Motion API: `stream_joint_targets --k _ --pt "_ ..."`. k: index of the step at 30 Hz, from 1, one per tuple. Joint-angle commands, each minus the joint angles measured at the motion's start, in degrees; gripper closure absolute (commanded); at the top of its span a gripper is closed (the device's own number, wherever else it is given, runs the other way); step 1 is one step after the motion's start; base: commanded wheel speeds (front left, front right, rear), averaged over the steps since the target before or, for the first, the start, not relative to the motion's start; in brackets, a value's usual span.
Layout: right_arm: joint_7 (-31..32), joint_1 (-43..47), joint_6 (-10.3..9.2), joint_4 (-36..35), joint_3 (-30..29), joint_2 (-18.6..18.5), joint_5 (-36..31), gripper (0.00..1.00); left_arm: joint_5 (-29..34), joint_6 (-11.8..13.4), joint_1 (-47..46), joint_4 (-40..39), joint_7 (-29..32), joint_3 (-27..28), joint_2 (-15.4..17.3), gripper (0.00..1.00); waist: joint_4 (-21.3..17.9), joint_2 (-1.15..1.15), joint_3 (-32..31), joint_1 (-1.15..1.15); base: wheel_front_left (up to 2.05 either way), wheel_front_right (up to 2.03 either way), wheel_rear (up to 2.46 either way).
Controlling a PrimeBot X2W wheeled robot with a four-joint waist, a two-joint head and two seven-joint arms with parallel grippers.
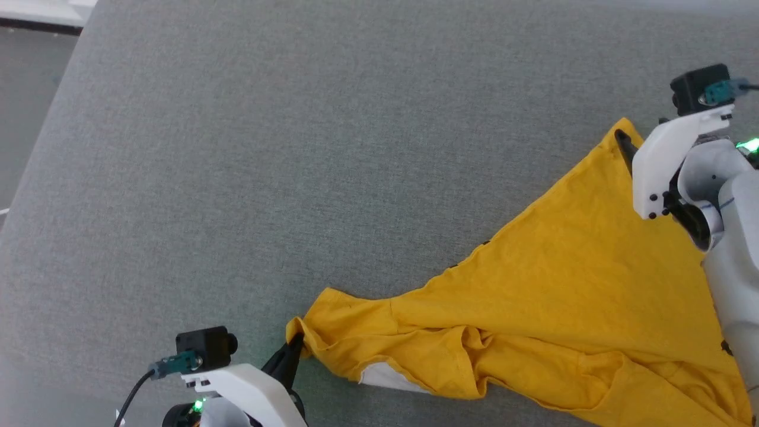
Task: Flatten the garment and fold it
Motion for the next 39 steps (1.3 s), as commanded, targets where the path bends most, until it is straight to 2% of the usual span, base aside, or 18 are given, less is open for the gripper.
stream_joint_targets --k 1,3,4,5,8,10,14,15,16,17,22,27,34,39 --pt "2.9 -1.7 -0.06 1.5 0.7 -0.4 -0.4 0.00 -0.4 -0.6 -1.1 0.4 -0.5 -0.3 -0.4 1.00 1.3 0.00 1.7 -0.01 0.00 0.00 0.00" --pt "7.0 -3.3 -0.06 3.2 1.2 -0.6 -0.8 0.00 -0.5 -0.7 -1.4 0.7 -0.7 -0.5 -0.6 1.00 1.5 0.00 2.1 -0.01 0.00 0.00 0.00" --pt "9.1 -3.8 -0.06 4.1 1.2 -0.7 -1.1 0.04 -0.5 -0.8 -1.5 0.8 -0.8 -0.6 -0.6 1.00 1.6 0.00 2.2 -0.01 0.00 0.00 0.00" --pt "11.1 -4.3 -0.06 4.8 1.2 -0.7 -1.5 0.52 -0.5 -0.8 -1.6 1.0 -0.9 -0.6 -0.7 1.00 1.7 0.00 2.3 -0.01 0.00 0.00 0.00" --pt "15.4 -5.1 -0.06 5.9 -0.1 -0.7 -2.4 1.00 -0.6 -0.9 -1.8 1.3 -1.0 -0.7 -0.8 1.00 1.7 0.00 2.4 -0.01 0.00 0.00 0.00" --pt "15.8 -4.9 -0.06 5.4 -1.2 -0.4 -2.9 1.00 -0.7 -0.9 -1.8 1.6 -1.1 -0.7 -0.8 1.00 1.5 0.00 2.0 -0.01 0.00 0.00 0.00" --pt "9.0 -2.4 -0.06 1.9 -3.9 0.6 -3.3 1.00 -0.8 -0.8 -1.5 2.1 -1.4 -0.6 -0.7 1.00 0.9 0.00 0.4 -0.01 0.00 0.00 0.00" --pt "9.0 -2.4 -0.06 1.9 -3.9 0.6 -3.3 1.00 -0.8 -0.8 -1.5 2.1 -1.4 -0.6 -0.7 1.00 0.9 0.00 0.4 -0.01 0.00 0.00 0.00" --pt "4.0 -0.2 -0.06 -0.6 -5.3 1.4 -2.6 1.00 -0.8 -0.7 -1.2 2.2 -1.4 -0.6 -0.5 1.00 0.4 0.00 -0.8 -0.01 0.00 0.00 0.00" --pt "4.0 -0.2 -0.06 -0.6 -5.3 1.4 -2.6 1.00 -0.8 -0.7 -1.2 2.2 -1.4 -0.6 -0.5 1.00 0.4 0.00 -0.8 -0.01 0.00 0.00 0.00" --pt "-8.7 8.4 -0.06 -7.9 -10.0 3.5 -0.8 1.00 -0.9 -0.1 0.2 1.9 -1.2 -0.2 0.2 1.00 -1.5 0.00 -4.6 -0.01 0.00 0.00 0.00" --pt "-16.3 19.2 -0.06 -15.1 -15.2 6.4 0.7 1.00 -1.1 0.5 2.1 1.1 -0.8 0.3 1.1 1.00 -3.8 0.00 -8.4 -0.01 0.00 0.00 0.00" --pt "-18.0 33.3 -0.06 -25.7 -22.3 11.8 1.3 1.00 -0.9 1.3 3.7 -0.1 -1.0 1.0 2.2 1.00 -6.6 0.00 -11.8 -0.01 0.00 0.00 0.00" --pt "-16.1 40.6 -0.06 -32.4 -25.6 13.5 1.4 1.00 -0.1 1.0 2.6 -1.0 -3.6 2.0 2.7 1.00 -7.9 0.00 -13.3 -0.01 0.00 0.00 0.00"
